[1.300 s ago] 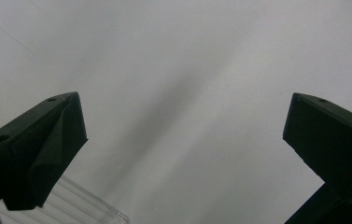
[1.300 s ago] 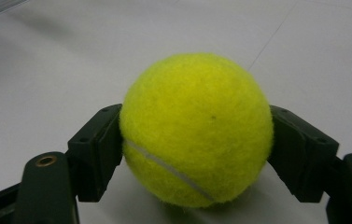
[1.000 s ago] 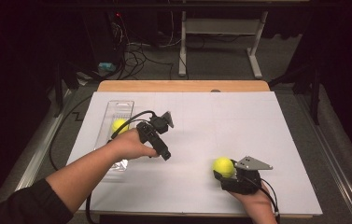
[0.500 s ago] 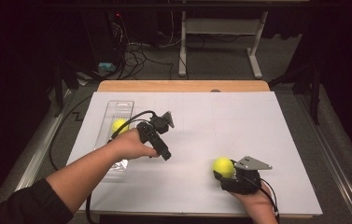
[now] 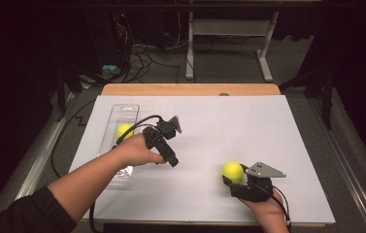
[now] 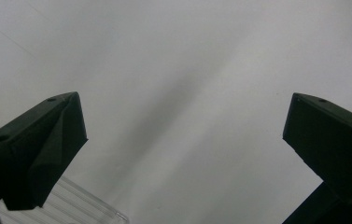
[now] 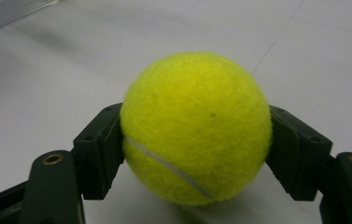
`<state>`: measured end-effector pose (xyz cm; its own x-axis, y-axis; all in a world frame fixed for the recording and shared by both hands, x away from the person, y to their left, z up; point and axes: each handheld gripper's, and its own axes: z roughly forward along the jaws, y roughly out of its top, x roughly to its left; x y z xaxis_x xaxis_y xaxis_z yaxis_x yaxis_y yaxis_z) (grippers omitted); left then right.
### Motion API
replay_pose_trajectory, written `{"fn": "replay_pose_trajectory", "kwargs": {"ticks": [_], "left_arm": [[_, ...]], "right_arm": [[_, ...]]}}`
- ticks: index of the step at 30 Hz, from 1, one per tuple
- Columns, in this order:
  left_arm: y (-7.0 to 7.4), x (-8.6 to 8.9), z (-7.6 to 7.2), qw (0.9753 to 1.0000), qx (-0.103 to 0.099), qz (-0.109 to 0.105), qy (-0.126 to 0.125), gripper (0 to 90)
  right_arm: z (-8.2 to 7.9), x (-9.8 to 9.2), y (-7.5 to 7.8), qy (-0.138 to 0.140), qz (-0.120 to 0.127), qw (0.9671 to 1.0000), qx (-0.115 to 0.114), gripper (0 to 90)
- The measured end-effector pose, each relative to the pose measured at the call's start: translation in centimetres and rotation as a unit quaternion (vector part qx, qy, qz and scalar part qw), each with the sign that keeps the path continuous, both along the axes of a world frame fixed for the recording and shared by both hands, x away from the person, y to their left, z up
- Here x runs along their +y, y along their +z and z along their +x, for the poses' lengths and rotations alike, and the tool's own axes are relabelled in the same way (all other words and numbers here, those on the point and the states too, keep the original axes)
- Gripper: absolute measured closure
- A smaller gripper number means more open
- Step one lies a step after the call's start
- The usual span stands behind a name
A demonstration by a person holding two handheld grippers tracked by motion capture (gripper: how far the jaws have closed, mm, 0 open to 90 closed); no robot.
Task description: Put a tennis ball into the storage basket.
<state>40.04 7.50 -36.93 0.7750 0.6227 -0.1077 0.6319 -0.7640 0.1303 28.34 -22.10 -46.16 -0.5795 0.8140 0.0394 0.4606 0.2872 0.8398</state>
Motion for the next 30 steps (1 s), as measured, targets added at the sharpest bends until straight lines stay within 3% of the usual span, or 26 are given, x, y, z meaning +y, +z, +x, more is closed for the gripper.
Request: {"fn": "replay_pose_trajectory", "kwargs": {"ticks": [18, 30], "left_arm": [[0.1, 0.3, 0.1, 1.0000, 0.000, -0.002, 0.001, 0.6], [-0.1, 0.1, 0.2, 1.0000, 0.006, 0.000, -0.002, 0.6]], "right_arm": [[0.5, 1.0, 2.4, -0.004, 0.017, 0.9983, -0.056, 27.4], [2.3, 2.0, 3.2, -0.002, 0.019, 0.9968, -0.077, 27.3]]}}
